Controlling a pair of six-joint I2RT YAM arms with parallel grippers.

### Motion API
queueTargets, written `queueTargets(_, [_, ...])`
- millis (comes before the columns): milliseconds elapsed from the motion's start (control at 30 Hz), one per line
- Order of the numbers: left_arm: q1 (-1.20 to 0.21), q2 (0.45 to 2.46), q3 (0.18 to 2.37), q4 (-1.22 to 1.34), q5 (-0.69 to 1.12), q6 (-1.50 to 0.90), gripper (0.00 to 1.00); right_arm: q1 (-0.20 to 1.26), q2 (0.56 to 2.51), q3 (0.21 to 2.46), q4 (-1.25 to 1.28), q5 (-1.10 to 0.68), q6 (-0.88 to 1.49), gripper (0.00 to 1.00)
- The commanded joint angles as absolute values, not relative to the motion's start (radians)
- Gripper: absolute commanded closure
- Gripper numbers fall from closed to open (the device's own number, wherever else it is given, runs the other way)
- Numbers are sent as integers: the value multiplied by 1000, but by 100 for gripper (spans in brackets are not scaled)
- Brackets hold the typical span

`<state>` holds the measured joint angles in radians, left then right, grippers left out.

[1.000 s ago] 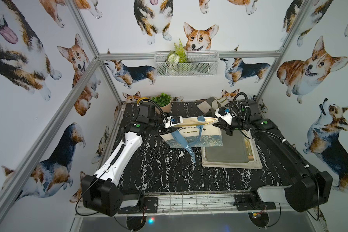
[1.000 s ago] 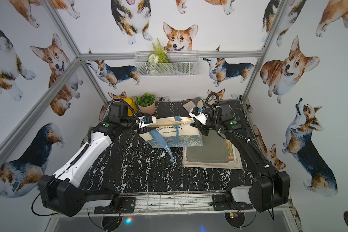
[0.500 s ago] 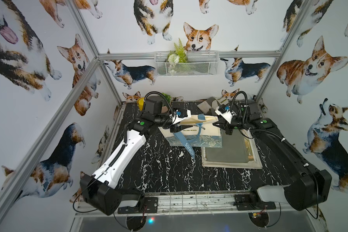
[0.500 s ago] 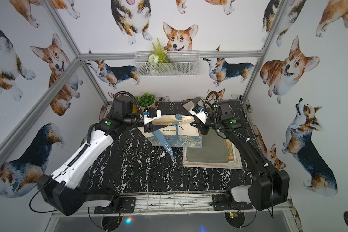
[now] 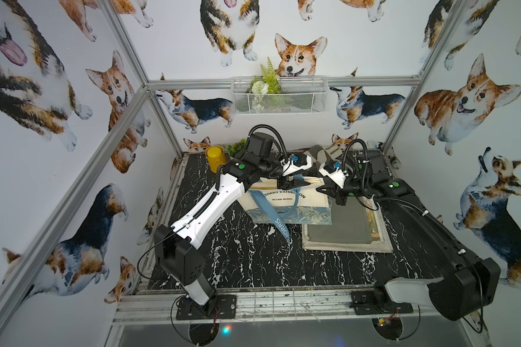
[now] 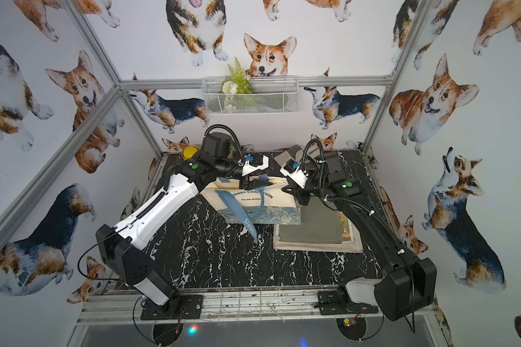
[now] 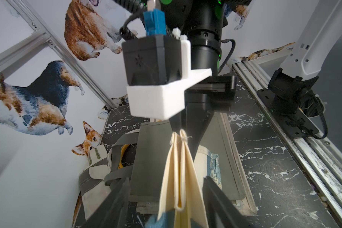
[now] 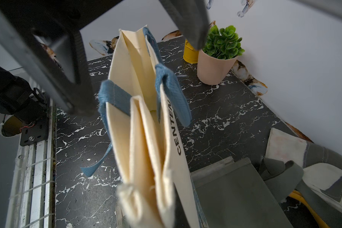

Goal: Put away the canvas bag
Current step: Press the canvas bag.

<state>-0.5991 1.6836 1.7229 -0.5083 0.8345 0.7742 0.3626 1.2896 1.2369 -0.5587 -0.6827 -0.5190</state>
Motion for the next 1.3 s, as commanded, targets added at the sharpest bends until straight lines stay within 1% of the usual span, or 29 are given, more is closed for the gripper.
queueTargets(0, [-600, 1707, 1751, -594, 860, 769, 38, 371, 1276, 1247, -541, -674, -537, 100])
queueTargets(300, [-600, 1728, 1796, -671, 932, 710, 40, 372, 1279, 1251, -541, -656, -519, 100])
queueTargets(467, [-598, 1732, 1826, -723, 1004, 661, 38, 372, 1287, 1250, -541, -660, -516, 100])
queueTargets(533, [-597, 1742, 1845, -760, 1005, 654, 36, 373, 1287, 1247, -535, -662, -514, 100])
queueTargets(633, [-602, 1749, 1848, -785, 941, 688, 36, 371, 1290, 1252, -531, -674, -511, 100])
queueTargets(733, [-632, 1737, 1824, -759, 801, 743, 34, 372, 1292, 1257, -529, -688, -505, 100])
queueTargets(833, [-663, 1716, 1781, -701, 712, 780, 30, 373, 1295, 1256, -529, -695, -502, 100])
queueTargets(1033, [-704, 1669, 1692, -529, 546, 760, 27, 375, 1289, 1244, -541, -699, -500, 100])
queueTargets(1200, [-711, 1596, 1593, -375, 499, 754, 26, 380, 1274, 1222, -539, -701, -519, 100])
queueTargets(1267, [-710, 1601, 1594, -391, 499, 766, 25, 383, 1267, 1210, -531, -693, -529, 100])
